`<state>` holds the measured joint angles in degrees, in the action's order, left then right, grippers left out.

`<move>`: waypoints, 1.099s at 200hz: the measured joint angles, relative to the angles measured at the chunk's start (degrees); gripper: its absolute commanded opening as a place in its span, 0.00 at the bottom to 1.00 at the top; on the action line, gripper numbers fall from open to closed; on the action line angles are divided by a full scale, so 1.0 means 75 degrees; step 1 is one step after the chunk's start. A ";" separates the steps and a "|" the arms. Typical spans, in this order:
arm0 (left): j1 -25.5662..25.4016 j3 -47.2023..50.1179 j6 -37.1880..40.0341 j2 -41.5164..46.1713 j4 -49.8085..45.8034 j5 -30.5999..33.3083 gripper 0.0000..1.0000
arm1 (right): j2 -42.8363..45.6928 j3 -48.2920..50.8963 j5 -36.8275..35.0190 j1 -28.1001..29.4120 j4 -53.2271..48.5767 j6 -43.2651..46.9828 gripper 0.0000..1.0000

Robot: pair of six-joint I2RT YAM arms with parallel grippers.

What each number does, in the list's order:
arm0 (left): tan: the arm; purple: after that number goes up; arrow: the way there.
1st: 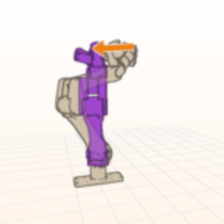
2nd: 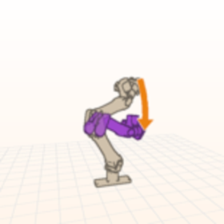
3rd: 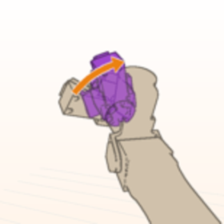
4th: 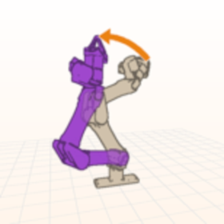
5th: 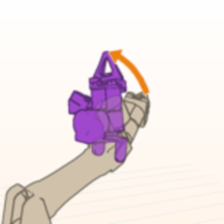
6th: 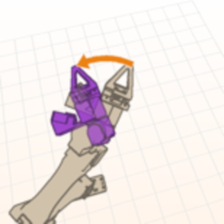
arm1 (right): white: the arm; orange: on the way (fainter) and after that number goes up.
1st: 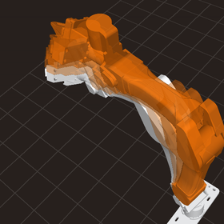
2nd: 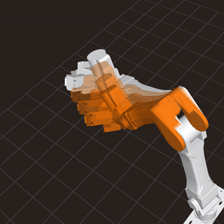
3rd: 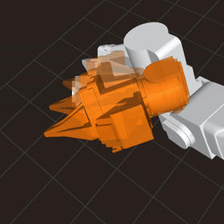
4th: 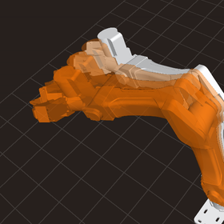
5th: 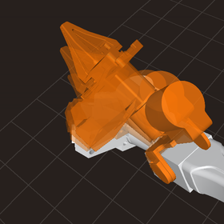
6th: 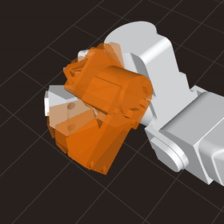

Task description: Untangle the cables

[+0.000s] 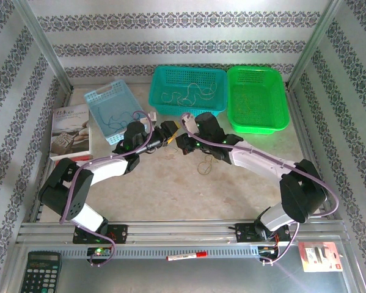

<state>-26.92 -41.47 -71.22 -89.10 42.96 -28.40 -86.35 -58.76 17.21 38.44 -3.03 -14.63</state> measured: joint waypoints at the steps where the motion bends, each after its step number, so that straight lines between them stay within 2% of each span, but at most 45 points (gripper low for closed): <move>1: 0.0000 -0.0006 0.0000 -0.0012 0.0000 0.0003 0.53 | 0.0009 0.0006 0.0000 0.0003 0.0000 0.0000 0.00; 40: 0.0003 -0.0090 0.0006 -0.0070 0.0003 0.0058 0.38 | 0.0306 0.0169 -0.0038 0.0061 -0.0020 0.0000 0.00; 94: 0.0003 -0.0192 0.0041 -0.0073 0.0055 0.0102 0.00 | 0.0312 0.0347 -0.0119 0.0061 -0.0015 0.0000 0.00; 115: 0.0003 -0.0341 0.0020 -0.0073 0.0041 0.0052 0.00 | 0.0312 0.0382 -0.0152 0.0061 0.0166 -0.0009 0.00; 179: -0.0087 -0.1096 -0.0525 -0.0073 0.0402 0.0061 0.00 | 0.0338 0.0737 -0.0265 -0.0012 0.1116 -0.0452 0.23; 220: -0.0318 -0.1489 -0.0769 -0.0044 0.0752 0.0082 0.00 | 0.0335 0.0775 -0.0405 -0.0134 0.1746 -0.0895 0.24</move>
<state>-29.30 -52.64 -76.99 -89.43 48.60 -27.79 -83.83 -52.95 14.17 37.43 10.07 -21.34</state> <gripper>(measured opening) 0.046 0.241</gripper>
